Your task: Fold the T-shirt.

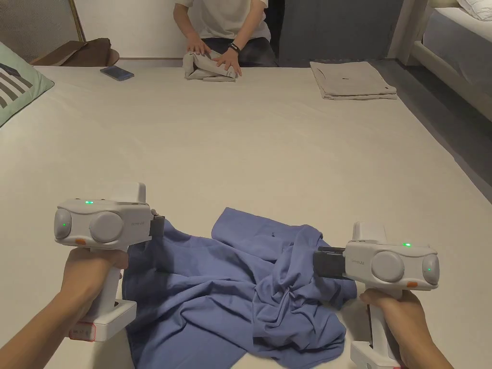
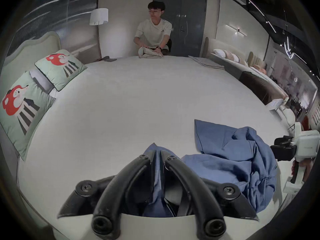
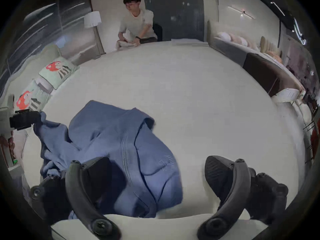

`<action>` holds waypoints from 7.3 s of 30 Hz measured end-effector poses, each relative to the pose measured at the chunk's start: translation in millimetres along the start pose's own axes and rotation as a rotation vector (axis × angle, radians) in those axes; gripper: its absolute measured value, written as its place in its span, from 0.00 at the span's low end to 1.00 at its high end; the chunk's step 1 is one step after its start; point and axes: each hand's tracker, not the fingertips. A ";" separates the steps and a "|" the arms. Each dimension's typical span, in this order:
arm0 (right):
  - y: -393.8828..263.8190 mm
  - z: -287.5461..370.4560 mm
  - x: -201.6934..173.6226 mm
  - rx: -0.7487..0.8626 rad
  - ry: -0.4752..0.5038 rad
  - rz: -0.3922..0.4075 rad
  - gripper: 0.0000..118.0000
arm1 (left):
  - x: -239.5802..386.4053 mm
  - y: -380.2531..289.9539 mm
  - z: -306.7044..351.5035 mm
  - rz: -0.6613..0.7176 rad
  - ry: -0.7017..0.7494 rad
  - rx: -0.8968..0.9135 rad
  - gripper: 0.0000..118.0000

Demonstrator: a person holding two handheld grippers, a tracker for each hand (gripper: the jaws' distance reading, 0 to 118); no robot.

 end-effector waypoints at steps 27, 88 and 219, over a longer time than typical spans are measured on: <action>122.0 138.9 -16.6 0.519 -0.108 0.268 0.04 | -29.5 80.0 94.5 0.102 0.046 0.312 0.02; -50.7 81.3 53.5 0.322 -0.105 0.091 0.04 | -96.7 -122.2 67.1 0.179 0.301 0.122 0.02; 6.8 -4.6 47.0 0.021 -0.039 0.017 0.74 | -52.4 -184.5 128.2 0.252 0.152 0.048 0.02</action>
